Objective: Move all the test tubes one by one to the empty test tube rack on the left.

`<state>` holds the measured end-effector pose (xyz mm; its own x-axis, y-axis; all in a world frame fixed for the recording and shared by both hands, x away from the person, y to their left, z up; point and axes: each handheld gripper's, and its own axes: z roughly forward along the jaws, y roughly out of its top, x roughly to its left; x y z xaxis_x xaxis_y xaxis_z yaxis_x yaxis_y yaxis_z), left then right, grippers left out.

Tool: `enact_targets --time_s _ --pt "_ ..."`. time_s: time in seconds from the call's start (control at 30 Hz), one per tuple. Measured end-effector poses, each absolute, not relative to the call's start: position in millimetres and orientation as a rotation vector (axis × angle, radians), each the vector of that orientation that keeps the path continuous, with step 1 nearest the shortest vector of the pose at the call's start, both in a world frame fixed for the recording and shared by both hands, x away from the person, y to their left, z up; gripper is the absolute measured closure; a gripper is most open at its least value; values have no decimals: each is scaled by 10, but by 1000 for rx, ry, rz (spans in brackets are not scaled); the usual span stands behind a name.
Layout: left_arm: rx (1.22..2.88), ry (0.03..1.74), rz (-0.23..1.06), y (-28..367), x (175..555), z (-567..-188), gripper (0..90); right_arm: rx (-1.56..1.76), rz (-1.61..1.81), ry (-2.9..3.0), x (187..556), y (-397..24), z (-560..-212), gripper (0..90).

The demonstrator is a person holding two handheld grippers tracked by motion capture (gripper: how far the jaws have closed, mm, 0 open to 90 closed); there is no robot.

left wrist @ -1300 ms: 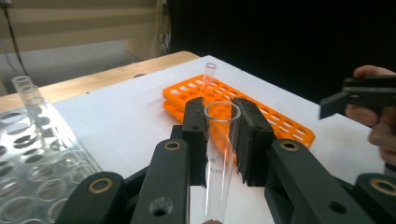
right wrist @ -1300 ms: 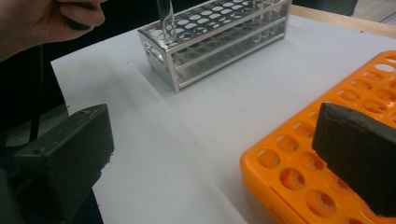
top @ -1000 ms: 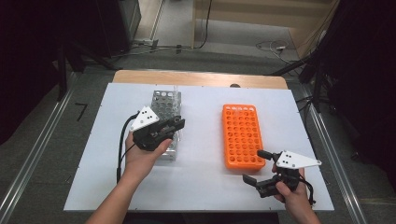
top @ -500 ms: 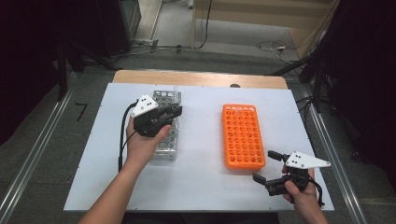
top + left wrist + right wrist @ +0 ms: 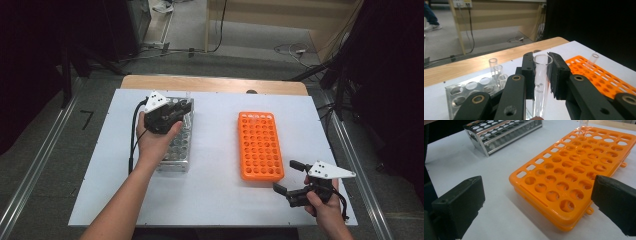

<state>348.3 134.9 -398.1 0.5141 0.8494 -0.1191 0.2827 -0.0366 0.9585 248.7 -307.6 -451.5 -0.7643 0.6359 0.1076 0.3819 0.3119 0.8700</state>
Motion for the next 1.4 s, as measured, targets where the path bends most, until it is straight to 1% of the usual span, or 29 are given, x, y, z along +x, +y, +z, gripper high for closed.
enact_targets --time_s 0.27,0.6,1.07,1.3,1.4 --pt "1575 1040 640 1370 3658 -4044 757 927 1435 2322 2491 -3084 -4515 0" --pt "1550 1070 655 1370 3782 -4071 757 931 1446 2320 2493 -3092 -4516 0" --pt "1633 1101 675 1297 3842 -4184 756 930 1448 2316 2498 -3101 -4514 0" --pt "1684 1137 621 1300 3863 -4247 756 931 1449 2317 2493 -3092 -4512 0" --pt "1702 1158 617 1300 3868 -4263 755 933 1448 2316 2495 -3094 -4515 0"
